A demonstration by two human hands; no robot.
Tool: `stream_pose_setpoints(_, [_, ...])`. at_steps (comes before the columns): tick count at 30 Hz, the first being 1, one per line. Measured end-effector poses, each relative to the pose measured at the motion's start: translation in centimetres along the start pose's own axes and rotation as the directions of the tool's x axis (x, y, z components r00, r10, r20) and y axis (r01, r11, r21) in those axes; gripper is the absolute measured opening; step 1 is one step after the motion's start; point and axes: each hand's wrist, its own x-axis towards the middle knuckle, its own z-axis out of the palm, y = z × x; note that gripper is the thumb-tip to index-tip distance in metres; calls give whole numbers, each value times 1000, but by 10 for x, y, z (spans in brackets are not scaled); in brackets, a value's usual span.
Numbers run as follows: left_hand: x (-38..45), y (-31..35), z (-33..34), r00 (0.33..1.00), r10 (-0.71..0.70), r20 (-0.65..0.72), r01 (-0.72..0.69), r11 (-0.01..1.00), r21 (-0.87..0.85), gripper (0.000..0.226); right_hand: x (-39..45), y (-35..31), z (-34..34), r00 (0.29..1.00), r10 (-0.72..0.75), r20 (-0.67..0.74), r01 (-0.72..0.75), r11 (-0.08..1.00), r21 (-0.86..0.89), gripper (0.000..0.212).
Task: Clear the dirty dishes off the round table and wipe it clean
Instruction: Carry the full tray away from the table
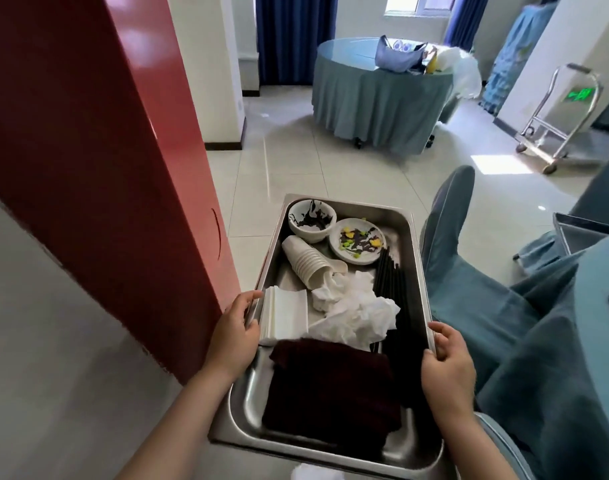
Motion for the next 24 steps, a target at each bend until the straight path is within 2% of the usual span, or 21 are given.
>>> stream_pose_setpoints(8, [189,6,56,999,-20,-34,21,999,44,53,182,-39,79,999,-32,39,32,999,-5,57])
stream_pose_setpoints(13, [291,21,84,997,-46,-62,51,994,92,50,294,-78,115,993,-36,110,39,999,-30,47])
stream_pose_setpoints(17, [374,33,106,996,-23,-81,33,993,117,51,375,-102,151,993,-58,106,60,998,-17,44])
stream_pose_setpoints(24, [545,36,149,999,-5,-44,11,991,137,54,514,-139,224,997,-1,77,-1,1000,22,46])
